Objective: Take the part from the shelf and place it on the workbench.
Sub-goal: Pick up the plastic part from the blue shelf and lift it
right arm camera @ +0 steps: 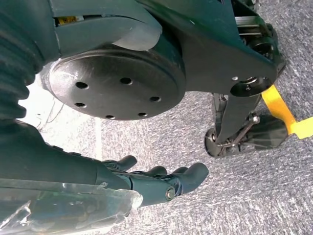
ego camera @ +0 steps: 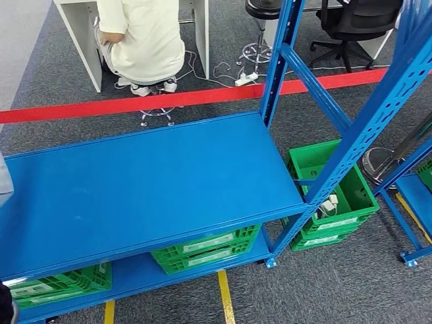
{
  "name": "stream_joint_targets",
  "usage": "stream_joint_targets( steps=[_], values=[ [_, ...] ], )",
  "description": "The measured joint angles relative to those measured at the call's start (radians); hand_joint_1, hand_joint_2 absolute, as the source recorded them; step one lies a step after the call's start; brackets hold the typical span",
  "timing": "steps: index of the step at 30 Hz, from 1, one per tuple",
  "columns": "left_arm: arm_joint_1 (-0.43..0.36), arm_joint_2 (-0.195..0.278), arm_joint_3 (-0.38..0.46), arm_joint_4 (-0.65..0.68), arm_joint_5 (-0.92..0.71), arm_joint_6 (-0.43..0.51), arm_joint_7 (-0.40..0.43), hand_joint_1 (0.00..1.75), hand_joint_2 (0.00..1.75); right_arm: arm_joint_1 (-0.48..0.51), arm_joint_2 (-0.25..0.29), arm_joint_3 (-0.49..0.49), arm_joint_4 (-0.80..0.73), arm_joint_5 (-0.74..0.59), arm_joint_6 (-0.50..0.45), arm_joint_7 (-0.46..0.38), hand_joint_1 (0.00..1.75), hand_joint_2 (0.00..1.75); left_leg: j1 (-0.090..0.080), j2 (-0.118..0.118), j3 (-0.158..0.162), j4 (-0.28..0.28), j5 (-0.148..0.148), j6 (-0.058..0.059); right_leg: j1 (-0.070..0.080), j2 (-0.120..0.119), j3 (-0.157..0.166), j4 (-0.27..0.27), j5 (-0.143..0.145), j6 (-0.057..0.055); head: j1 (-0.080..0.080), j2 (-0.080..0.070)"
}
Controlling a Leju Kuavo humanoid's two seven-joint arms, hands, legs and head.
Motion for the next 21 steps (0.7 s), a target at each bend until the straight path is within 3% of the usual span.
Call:
stream_joint_targets(
  steps=[10, 14, 17, 19, 21],
  values=[
    [0.000, -0.004, -0.006, 0.014, -0.043, 0.100, -0.013, 1.75, 1.75, -0.001, -0.009, -0.009, 0.000, -0.031, -0.013, -0.016, 0.00, 1.75, -0.006, 0.000, 0.000, 0.001, -0.002, 0.004, -0.007, 0.000, 0.002, -0.001, 0.000, 0.004, 0.000, 0.000],
    [0.002, -0.004, -0.006, 0.015, -0.025, 0.102, -0.013, 1.75, 1.75, -0.001, -0.009, -0.012, 0.000, -0.036, -0.012, -0.035, 0.00, 1.75, -0.013, 0.000, 0.000, 0.003, -0.004, 0.010, -0.014, 0.000, 0.009, -0.001, 0.001, 0.011, 0.000, 0.000],
    [0.002, -0.004, -0.006, 0.016, -0.013, 0.114, -0.013, 1.75, 1.75, -0.002, -0.014, -0.017, 0.000, -0.034, -0.019, -0.076, 0.00, 1.75, -0.015, 0.000, 0.002, -0.002, -0.001, 0.021, -0.018, 0.001, 0.014, -0.006, 0.003, 0.022, 0.000, 0.000],
    [0.001, -0.004, -0.006, 0.016, -0.010, 0.120, -0.013, 1.75, 1.75, -0.004, -0.023, -0.021, 0.000, -0.037, -0.031, -0.088, 0.00, 1.75, -0.010, 0.003, 0.008, -0.016, 0.006, 0.032, -0.017, 0.000, 0.004, 0.016, -0.017, 0.027, 0.002, 0.000],
    [0.002, -0.004, -0.006, 0.019, -0.010, 0.123, -0.014, 1.75, 1.75, -0.004, -0.033, -0.025, 0.000, -0.039, -0.037, -0.077, 0.00, 1.75, -0.006, 0.005, 0.012, -0.024, 0.011, 0.038, -0.016, -0.001, -0.042, 0.116, -0.075, 0.029, 0.006, 0.000]
  ],
)
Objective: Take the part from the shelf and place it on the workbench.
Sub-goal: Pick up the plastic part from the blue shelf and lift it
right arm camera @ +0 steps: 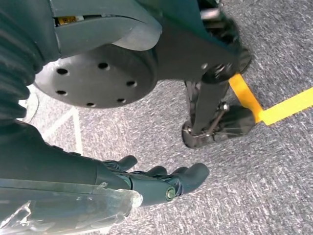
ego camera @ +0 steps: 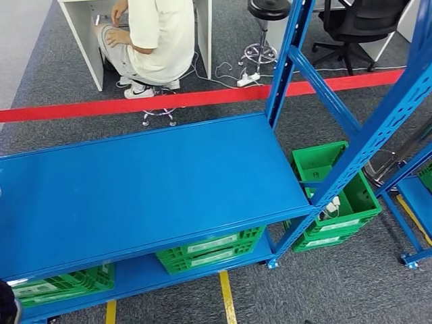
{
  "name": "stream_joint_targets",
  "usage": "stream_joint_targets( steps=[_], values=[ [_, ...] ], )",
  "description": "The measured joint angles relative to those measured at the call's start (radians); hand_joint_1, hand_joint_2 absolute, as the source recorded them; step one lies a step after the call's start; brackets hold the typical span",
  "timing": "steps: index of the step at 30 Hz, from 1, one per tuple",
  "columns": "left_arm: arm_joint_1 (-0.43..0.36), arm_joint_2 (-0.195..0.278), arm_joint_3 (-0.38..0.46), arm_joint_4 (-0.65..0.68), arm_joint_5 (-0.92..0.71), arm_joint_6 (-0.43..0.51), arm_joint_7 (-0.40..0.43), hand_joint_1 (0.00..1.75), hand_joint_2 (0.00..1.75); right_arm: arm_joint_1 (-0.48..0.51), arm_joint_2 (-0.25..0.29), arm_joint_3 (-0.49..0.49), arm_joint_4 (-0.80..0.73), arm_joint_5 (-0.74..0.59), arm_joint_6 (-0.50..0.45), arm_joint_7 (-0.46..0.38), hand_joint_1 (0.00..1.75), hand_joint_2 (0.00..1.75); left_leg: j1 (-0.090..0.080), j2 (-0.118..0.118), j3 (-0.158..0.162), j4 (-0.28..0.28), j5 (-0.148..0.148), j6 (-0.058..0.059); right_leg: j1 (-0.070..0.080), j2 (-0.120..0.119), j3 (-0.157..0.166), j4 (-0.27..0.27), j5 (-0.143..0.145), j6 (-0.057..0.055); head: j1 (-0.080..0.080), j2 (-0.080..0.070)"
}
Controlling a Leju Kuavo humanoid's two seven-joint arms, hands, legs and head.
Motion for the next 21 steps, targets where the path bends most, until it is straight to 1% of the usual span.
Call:
stream_joint_targets(
  steps=[1, 2, 3, 4, 5, 6, 7, 8, 9, 11, 12, 13, 14, 15, 16, 17, 18, 19, 20, 21],
  values=[
    [0.001, 0.000, 0.000, 0.002, 0.000, 0.002, 0.000, 1.75, 1.75, 0.001, -0.004, -0.001, 0.000, 0.000, -0.002, 0.009, 0.00, 1.75, 0.000, 0.000, -0.001, 0.000, 0.001, 0.000, 0.000, 0.000, -0.032, 0.070, -0.032, 0.001, 0.002, 0.000],
    [0.003, 0.000, 0.000, 0.005, 0.001, 0.004, 0.000, 1.75, 1.75, 0.002, -0.007, -0.001, 0.000, 0.001, -0.004, 0.020, 0.00, 1.75, 0.000, 0.000, -0.002, 0.000, 0.002, 0.000, 0.000, 0.000, -0.060, 0.129, -0.053, 0.003, 0.002, 0.000],
    [0.006, 0.000, 0.000, 0.007, 0.001, 0.004, 0.000, 1.75, 1.75, 0.003, -0.009, -0.001, 0.001, 0.001, -0.005, 0.032, 0.00, 1.75, 0.000, 0.000, -0.002, 0.001, 0.003, -0.002, -0.001, 0.000, -0.074, 0.160, -0.057, 0.003, 0.002, 0.000],
    [0.009, 0.000, 0.000, 0.010, 0.002, 0.004, 0.000, 1.75, 1.75, 0.005, -0.011, -0.001, 0.001, 0.002, -0.008, 0.044, 0.00, 1.75, 0.001, 0.000, -0.002, 0.001, 0.004, -0.004, -0.001, 0.000, -0.069, 0.149, -0.040, 0.004, 0.002, 0.000],
    [0.012, 0.000, 0.000, 0.013, 0.001, 0.005, 0.000, 1.75, 1.75, 0.007, -0.011, -0.001, 0.002, 0.002, -0.010, 0.054, 0.00, 1.75, 0.003, 0.000, -0.002, 0.002, 0.006, -0.007, -0.002, 0.000, -0.044, 0.100, -0.008, 0.004, 0.002, 0.000],
    [0.014, 0.000, 0.000, 0.016, 0.000, 0.006, 0.000, 1.75, 1.75, 0.008, -0.012, -0.001, 0.002, 0.001, -0.012, 0.064, 0.00, 1.75, 0.004, -0.001, -0.003, 0.003, 0.008, -0.012, -0.003, 0.000, -0.007, 0.025, 0.026, 0.005, 0.002, 0.000],
    [0.016, 0.000, 0.000, 0.017, -0.001, 0.006, 0.000, 1.75, 1.75, 0.009, -0.010, -0.001, 0.002, -0.002, -0.014, 0.074, 0.00, 1.75, 0.004, -0.002, -0.004, 0.006, 0.009, -0.019, -0.004, 0.002, 0.024, -0.041, 0.052, 0.006, 0.003, 0.000],
    [0.017, 0.000, 0.000, 0.019, -0.001, 0.007, 0.000, 1.75, 1.75, 0.009, -0.009, -0.002, 0.002, -0.009, -0.015, 0.084, 0.00, 1.75, 0.003, -0.003, -0.005, 0.007, 0.012, -0.026, -0.004, 0.005, 0.046, -0.087, 0.068, 0.003, 0.001, 0.000],
    [0.019, -0.001, 0.000, 0.019, 0.001, 0.006, -0.001, 1.75, 1.75, 0.009, -0.007, -0.004, 0.002, -0.018, -0.016, 0.093, 0.00, 1.75, 0.001, -0.004, -0.007, 0.008, 0.017, -0.034, -0.003, 0.008, 0.054, -0.107, 0.074, -0.002, 0.001, 0.000],
    [0.023, -0.001, 0.000, 0.019, 0.013, 0.000, -0.001, 1.75, 1.75, 0.009, -0.006, -0.011, 0.002, -0.033, -0.019, 0.103, 0.00, 1.75, 0.002, -0.005, -0.009, 0.003, 0.029, -0.048, 0.001, 0.011, 0.047, -0.102, 0.083, -0.020, 0.000, 0.000],
    [0.025, -0.001, 0.000, 0.019, 0.019, -0.003, -0.001, 1.75, 1.75, 0.010, -0.007, -0.014, 0.002, -0.036, -0.020, 0.104, 0.00, 1.75, 0.003, -0.005, -0.013, 0.003, 0.028, -0.054, 0.001, 0.010, 0.042, -0.101, 0.089, -0.029, 0.000, 0.000],
    [0.027, -0.001, 0.001, 0.019, 0.023, -0.005, -0.001, 1.75, 1.75, 0.010, -0.007, -0.016, 0.002, -0.038, -0.022, 0.104, 0.00, 1.75, 0.005, -0.005, -0.022, 0.016, 0.012, -0.059, 0.001, 0.008, 0.035, -0.102, 0.097, -0.039, -0.001, 0.000],
    [0.029, -0.001, 0.002, 0.019, 0.025, -0.006, -0.001, 1.75, 1.75, 0.010, -0.008, -0.018, 0.002, -0.039, -0.023, 0.104, 0.00, 1.75, 0.006, -0.004, -0.038, 0.050, -0.019, -0.062, 0.001, 0.006, 0.025, -0.103, 0.106, -0.048, -0.003, 0.000],
    [0.030, -0.001, 0.002, 0.019, 0.026, -0.006, -0.001, 1.75, 1.75, 0.010, -0.009, -0.021, 0.002, -0.039, -0.023, 0.104, 0.00, 1.75, 0.006, -0.003, -0.062, 0.107, -0.063, -0.064, 0.001, 0.003, 0.015, -0.103, 0.115, -0.056, -0.004, 0.000],
    [0.030, 0.000, 0.002, 0.019, 0.027, -0.007, -0.001, 1.75, 1.75, 0.011, -0.009, -0.023, 0.002, -0.040, -0.024, 0.104, 0.00, 1.75, 0.006, -0.003, -0.088, 0.179, -0.110, -0.066, 0.003, 0.002, 0.002, -0.102, 0.124, -0.060, -0.006, 0.000],
    [0.031, 0.000, 0.002, 0.019, 0.027, -0.008, -0.001, 1.75, 1.75, 0.011, -0.010, -0.025, 0.002, -0.040, -0.024, 0.104, 0.00, 1.75, 0.006, -0.003, -0.108, 0.247, -0.146, -0.067, 0.004, 0.000, -0.010, -0.102, 0.133, -0.061, -0.006, 0.000],
    [0.032, 0.000, 0.002, 0.020, 0.028, -0.008, -0.001, 1.75, 1.75, 0.012, -0.010, -0.026, 0.002, -0.041, -0.024, 0.104, 0.00, 1.75, 0.006, -0.003, -0.114, 0.288, -0.164, -0.067, 0.006, -0.001, -0.021, -0.101, 0.142, -0.061, -0.006, 0.000],
    [0.032, 0.000, 0.002, 0.020, 0.028, -0.008, -0.001, 1.75, 1.75, 0.012, -0.010, -0.027, 0.002, -0.041, -0.023, 0.104, 0.00, 1.75, 0.006, -0.003, -0.101, 0.292, -0.165, -0.066, 0.006, -0.002, -0.032, -0.101, 0.150, -0.060, -0.006, 0.000],
    [0.033, 0.000, 0.002, 0.020, 0.029, -0.009, -0.001, 1.75, 1.75, 0.012, -0.010, -0.027, 0.002, -0.041, -0.023, 0.104, 0.00, 1.75, 0.006, -0.003, -0.067, 0.253, -0.150, -0.065, 0.006, -0.002, -0.042, -0.101, 0.158, -0.058, -0.006, 0.000],
    [0.033, 0.000, 0.002, 0.020, 0.029, -0.009, -0.001, 1.75, 1.75, 0.011, -0.010, -0.027, 0.002, -0.042, -0.023, 0.104, 0.00, 1.75, 0.006, -0.003, -0.016, 0.183, -0.128, -0.062, 0.006, -0.001, -0.050, -0.101, 0.167, -0.055, -0.006, 0.000]
  ],
)
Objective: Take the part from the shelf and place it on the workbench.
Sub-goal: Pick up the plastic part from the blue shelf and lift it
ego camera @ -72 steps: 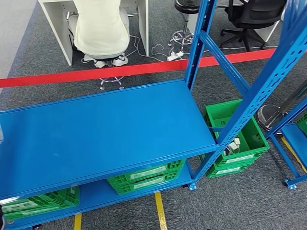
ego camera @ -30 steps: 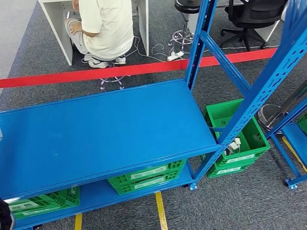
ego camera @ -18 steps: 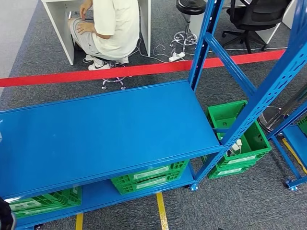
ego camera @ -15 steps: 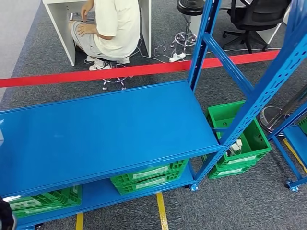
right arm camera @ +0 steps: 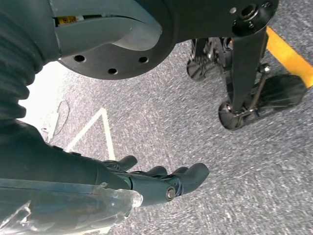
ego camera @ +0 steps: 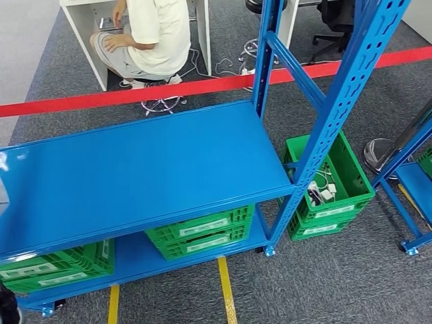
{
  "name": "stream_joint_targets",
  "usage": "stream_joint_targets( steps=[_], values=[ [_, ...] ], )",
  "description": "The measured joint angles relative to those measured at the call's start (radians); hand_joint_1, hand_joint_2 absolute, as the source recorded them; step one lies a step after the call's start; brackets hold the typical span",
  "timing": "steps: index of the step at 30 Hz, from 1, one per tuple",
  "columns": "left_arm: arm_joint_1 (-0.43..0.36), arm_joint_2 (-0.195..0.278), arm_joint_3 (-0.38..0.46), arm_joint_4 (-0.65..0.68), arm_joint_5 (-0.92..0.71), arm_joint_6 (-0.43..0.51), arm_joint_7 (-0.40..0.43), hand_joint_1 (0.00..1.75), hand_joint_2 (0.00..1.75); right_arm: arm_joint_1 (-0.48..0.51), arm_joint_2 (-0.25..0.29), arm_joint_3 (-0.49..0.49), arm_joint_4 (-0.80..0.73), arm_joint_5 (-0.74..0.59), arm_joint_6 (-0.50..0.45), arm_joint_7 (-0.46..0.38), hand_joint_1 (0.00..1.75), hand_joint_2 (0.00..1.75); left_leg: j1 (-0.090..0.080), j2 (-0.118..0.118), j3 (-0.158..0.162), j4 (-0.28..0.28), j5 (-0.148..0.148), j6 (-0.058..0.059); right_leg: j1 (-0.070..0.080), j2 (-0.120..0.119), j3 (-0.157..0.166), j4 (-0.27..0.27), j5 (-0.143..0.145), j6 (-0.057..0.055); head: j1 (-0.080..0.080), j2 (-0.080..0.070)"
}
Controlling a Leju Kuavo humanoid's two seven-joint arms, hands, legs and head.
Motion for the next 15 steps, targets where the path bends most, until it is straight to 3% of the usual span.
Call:
stream_joint_targets(
  steps=[2, 4, 6, 7, 9, 11, 12, 13, 14, 15],
  values=[
    [-0.002, 0.000, 0.000, 0.000, 0.000, 0.000, 0.000, 1.75, 1.75, -0.001, 0.000, 0.000, 0.000, 0.000, 0.000, 0.000, 0.00, 1.75, -0.002, -0.001, 0.090, -0.140, 0.028, 0.008, 0.002, 0.001, -0.013, 0.001, 0.016, 0.009, 0.001, 0.000],
    [-0.003, 0.000, 0.000, 0.000, 0.000, -0.001, 0.000, 1.75, 1.75, 0.000, 0.000, 0.000, 0.000, 0.000, 0.000, 0.000, 0.00, 1.75, -0.007, -0.002, 0.116, -0.190, 0.037, 0.019, 0.004, 0.001, -0.017, -0.003, 0.031, 0.022, 0.002, 0.000],
    [-0.002, -0.001, 0.000, 0.000, 0.000, -0.001, 0.000, 1.75, 1.75, 0.002, 0.000, 0.000, 0.000, 0.000, 0.000, 0.000, 0.00, 1.75, -0.009, -0.001, 0.106, -0.190, 0.055, 0.035, 0.000, 0.001, -0.018, -0.011, 0.044, 0.035, 0.002, 0.000],
    [-0.002, -0.001, 0.000, 0.000, 0.000, -0.001, 0.000, 1.75, 1.75, 0.002, 0.000, 0.000, 0.001, 0.000, 0.000, 0.000, 0.00, 1.75, -0.009, 0.001, 0.098, -0.191, 0.065, 0.043, -0.002, 0.000, -0.025, -0.005, 0.032, 0.041, 0.003, 0.000],
    [-0.003, -0.001, 0.000, 0.000, -0.001, -0.001, 0.000, 1.75, 1.75, 0.003, -0.001, -0.001, 0.002, 0.002, -0.001, -0.001, 0.00, 1.75, -0.006, 0.004, 0.077, -0.193, 0.088, 0.054, -0.003, 0.000, -0.052, 0.065, -0.046, 0.050, 0.006, 0.000],
    [-0.003, -0.003, 0.000, 0.000, -0.004, -0.001, 0.000, 1.75, 1.75, 0.002, -0.001, 0.000, 0.002, 0.013, -0.005, -0.004, 0.00, 1.75, -0.007, 0.004, 0.050, -0.193, 0.110, 0.059, -0.003, -0.001, -0.084, 0.196, -0.145, 0.056, 0.009, 0.000],
    [-0.003, -0.004, 0.000, 0.001, -0.006, -0.001, 0.000, 1.75, 1.75, 0.002, -0.002, 0.000, 0.002, 0.020, -0.008, -0.008, 0.00, 1.75, -0.008, 0.004, 0.035, -0.192, 0.121, 0.059, -0.003, 0.000, -0.089, 0.249, -0.166, 0.057, 0.010, 0.000],
    [-0.003, -0.006, 0.000, 0.002, -0.005, -0.001, 0.000, 1.75, 1.75, 0.000, -0.003, 0.000, 0.002, 0.027, -0.010, -0.014, 0.00, 1.75, -0.009, 0.004, 0.020, -0.191, 0.132, 0.058, -0.003, 0.000, -0.079, 0.273, -0.165, 0.058, 0.009, 0.000],
    [-0.003, -0.008, 0.000, 0.003, -0.004, -0.001, 0.000, 1.75, 1.75, -0.001, -0.005, 0.000, 0.002, 0.031, -0.011, -0.023, 0.00, 1.75, -0.010, 0.004, 0.006, -0.190, 0.143, 0.056, -0.003, 0.000, -0.049, 0.259, -0.145, 0.057, 0.010, 0.000],
    [-0.004, -0.010, 0.000, 0.004, -0.002, -0.001, 0.000, 1.75, 1.75, -0.002, -0.007, 0.000, 0.002, 0.035, -0.012, -0.034, 0.00, 1.75, -0.010, 0.004, -0.007, -0.190, 0.154, 0.053, -0.003, 0.000, -0.001, 0.210, -0.119, 0.055, 0.010, 0.000]
  ],
)
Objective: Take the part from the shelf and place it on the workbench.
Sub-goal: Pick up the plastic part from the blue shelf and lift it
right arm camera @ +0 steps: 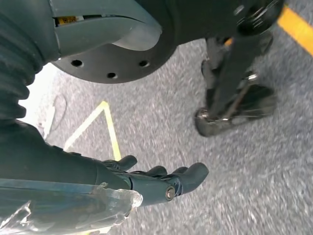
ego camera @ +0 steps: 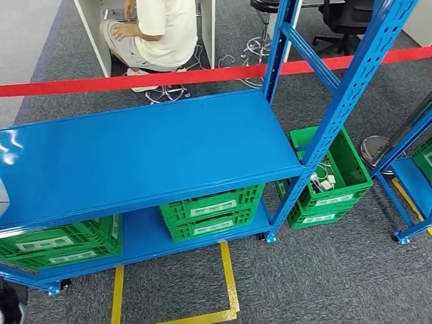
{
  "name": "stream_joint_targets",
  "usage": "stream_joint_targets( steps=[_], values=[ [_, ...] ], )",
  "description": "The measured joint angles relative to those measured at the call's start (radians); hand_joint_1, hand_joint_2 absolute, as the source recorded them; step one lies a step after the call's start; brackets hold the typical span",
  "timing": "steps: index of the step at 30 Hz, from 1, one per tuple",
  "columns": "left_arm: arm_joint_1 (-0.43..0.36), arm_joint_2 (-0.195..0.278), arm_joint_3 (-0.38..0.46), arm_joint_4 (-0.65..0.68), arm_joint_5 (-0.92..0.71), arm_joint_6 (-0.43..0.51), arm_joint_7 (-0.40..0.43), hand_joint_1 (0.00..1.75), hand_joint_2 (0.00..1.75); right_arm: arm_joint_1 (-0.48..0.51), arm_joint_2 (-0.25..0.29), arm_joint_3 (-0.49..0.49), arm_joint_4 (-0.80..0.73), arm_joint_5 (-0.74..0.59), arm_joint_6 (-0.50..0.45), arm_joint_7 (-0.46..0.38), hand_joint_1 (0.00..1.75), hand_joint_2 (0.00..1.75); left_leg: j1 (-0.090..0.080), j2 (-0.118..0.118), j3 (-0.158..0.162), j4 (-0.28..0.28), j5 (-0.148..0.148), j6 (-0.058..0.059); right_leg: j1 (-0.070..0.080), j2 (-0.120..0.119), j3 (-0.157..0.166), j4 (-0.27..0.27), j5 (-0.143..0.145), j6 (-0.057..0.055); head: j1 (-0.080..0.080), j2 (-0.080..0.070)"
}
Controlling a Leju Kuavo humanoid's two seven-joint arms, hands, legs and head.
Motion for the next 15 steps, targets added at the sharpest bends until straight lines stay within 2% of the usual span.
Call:
stream_joint_targets(
  steps=[1, 2, 3, 4, 6, 7, 8, 9, 11, 12, 13, 14, 15],
  values=[
    [0.000, -0.002, 0.000, 0.000, 0.001, 0.000, 0.000, 1.75, 1.75, -0.003, -0.002, 0.000, 0.000, 0.003, 0.000, -0.012, 0.00, 1.75, 0.000, 0.000, -0.011, 0.001, 0.010, -0.004, 0.000, 0.000, 0.057, -0.074, 0.012, -0.002, 0.000, 0.000],
    [-0.001, -0.004, 0.000, 0.000, 0.002, 0.000, 0.000, 1.75, 1.75, -0.006, -0.004, 0.000, 0.000, 0.005, 0.001, -0.023, 0.00, 1.75, -0.001, 0.000, -0.019, 0.002, 0.020, -0.010, 0.002, 0.002, 0.112, -0.150, 0.011, -0.005, 0.000, 0.000],
    [-0.002, -0.005, 0.000, 0.000, 0.000, 0.002, 0.000, 1.75, 1.75, -0.009, -0.006, 0.001, -0.001, 0.006, 0.003, -0.031, 0.00, 1.75, -0.001, 0.000, -0.023, 0.002, 0.030, -0.016, 0.004, 0.003, 0.147, -0.208, 0.004, -0.009, -0.001, 0.000],
    [-0.003, -0.006, 0.000, 0.000, -0.002, 0.004, 0.000, 1.75, 1.75, -0.011, -0.007, 0.001, -0.001, 0.007, 0.006, -0.037, 0.00, 1.75, -0.001, 0.001, -0.025, 0.001, 0.039, -0.022, 0.007, 0.005, 0.164, -0.240, -0.007, -0.014, 0.001, 0.000],
    [-0.004, -0.009, 0.000, 0.001, -0.007, 0.012, 0.000, 1.75, 1.75, -0.012, -0.010, 0.001, -0.001, 0.008, 0.010, -0.039, 0.00, 1.75, 0.003, 0.001, -0.025, -0.004, 0.055, -0.035, 0.010, 0.005, 0.155, -0.248, 0.001, -0.029, 0.004, 0.000],
    [-0.003, -0.010, 0.000, 0.001, -0.011, 0.017, 0.000, 1.75, 1.75, -0.014, -0.010, 0.001, 0.000, 0.008, 0.011, -0.034, 0.00, 1.75, 0.005, 0.000, -0.030, 0.000, 0.047, -0.041, 0.010, 0.003, 0.147, -0.248, 0.010, -0.038, 0.005, 0.000],
    [-0.002, -0.011, 0.001, 0.001, -0.014, 0.023, 0.000, 1.75, 1.75, -0.014, -0.010, 0.001, 0.000, 0.008, 0.011, -0.025, 0.00, 1.75, 0.005, 0.000, -0.039, 0.018, 0.019, -0.046, 0.008, 0.000, 0.136, -0.249, 0.022, -0.047, 0.002, 0.000],
    [-0.001, -0.012, 0.001, 0.001, -0.017, 0.029, 0.000, 1.75, 1.75, -0.014, -0.010, 0.001, 0.000, 0.008, 0.010, -0.013, 0.00, 1.75, 0.006, -0.001, -0.053, 0.056, -0.027, -0.050, 0.006, -0.003, 0.125, -0.250, 0.036, -0.054, 0.000, 0.000],
    [-0.001, -0.012, 0.002, 0.001, -0.019, 0.034, 0.000, 1.75, 1.75, -0.012, -0.010, 0.002, 0.000, 0.010, 0.009, 0.002, 0.00, 1.75, 0.005, -0.001, -0.084, 0.184, -0.136, -0.055, 0.007, -0.006, 0.099, -0.249, 0.062, -0.059, -0.004, 0.000],
    [-0.001, -0.012, 0.002, 0.001, -0.020, 0.034, 0.000, 1.75, 1.75, -0.011, -0.010, 0.002, 0.000, 0.012, 0.010, 0.003, 0.00, 1.75, 0.005, -0.001, -0.092, 0.244, -0.165, -0.057, 0.007, -0.007, 0.083, -0.248, 0.075, -0.059, -0.004, 0.000],
    [-0.001, -0.012, 0.001, 0.001, -0.021, 0.034, 0.000, 1.75, 1.75, -0.011, -0.010, 0.003, 0.000, 0.014, 0.011, -0.002, 0.00, 1.75, 0.005, -0.001, -0.087, 0.280, -0.170, -0.057, 0.007, -0.007, 0.066, -0.247, 0.088, -0.057, -0.004, 0.000],
    [-0.001, -0.012, 0.001, 0.001, -0.023, 0.034, 0.000, 1.75, 1.75, -0.010, -0.009, 0.004, 0.000, 0.015, 0.012, -0.010, 0.00, 1.75, 0.005, -0.001, -0.066, 0.281, -0.156, -0.057, 0.007, -0.007, 0.049, -0.246, 0.100, -0.055, -0.004, 0.000],
    [-0.002, -0.012, 0.001, 0.001, -0.026, 0.033, 0.000, 1.75, 1.75, -0.011, -0.009, 0.004, 0.000, 0.015, 0.014, -0.017, 0.00, 1.75, 0.005, -0.001, -0.029, 0.248, -0.131, -0.056, 0.006, -0.007, 0.035, -0.245, 0.111, -0.051, -0.004, 0.000]
  ],
)
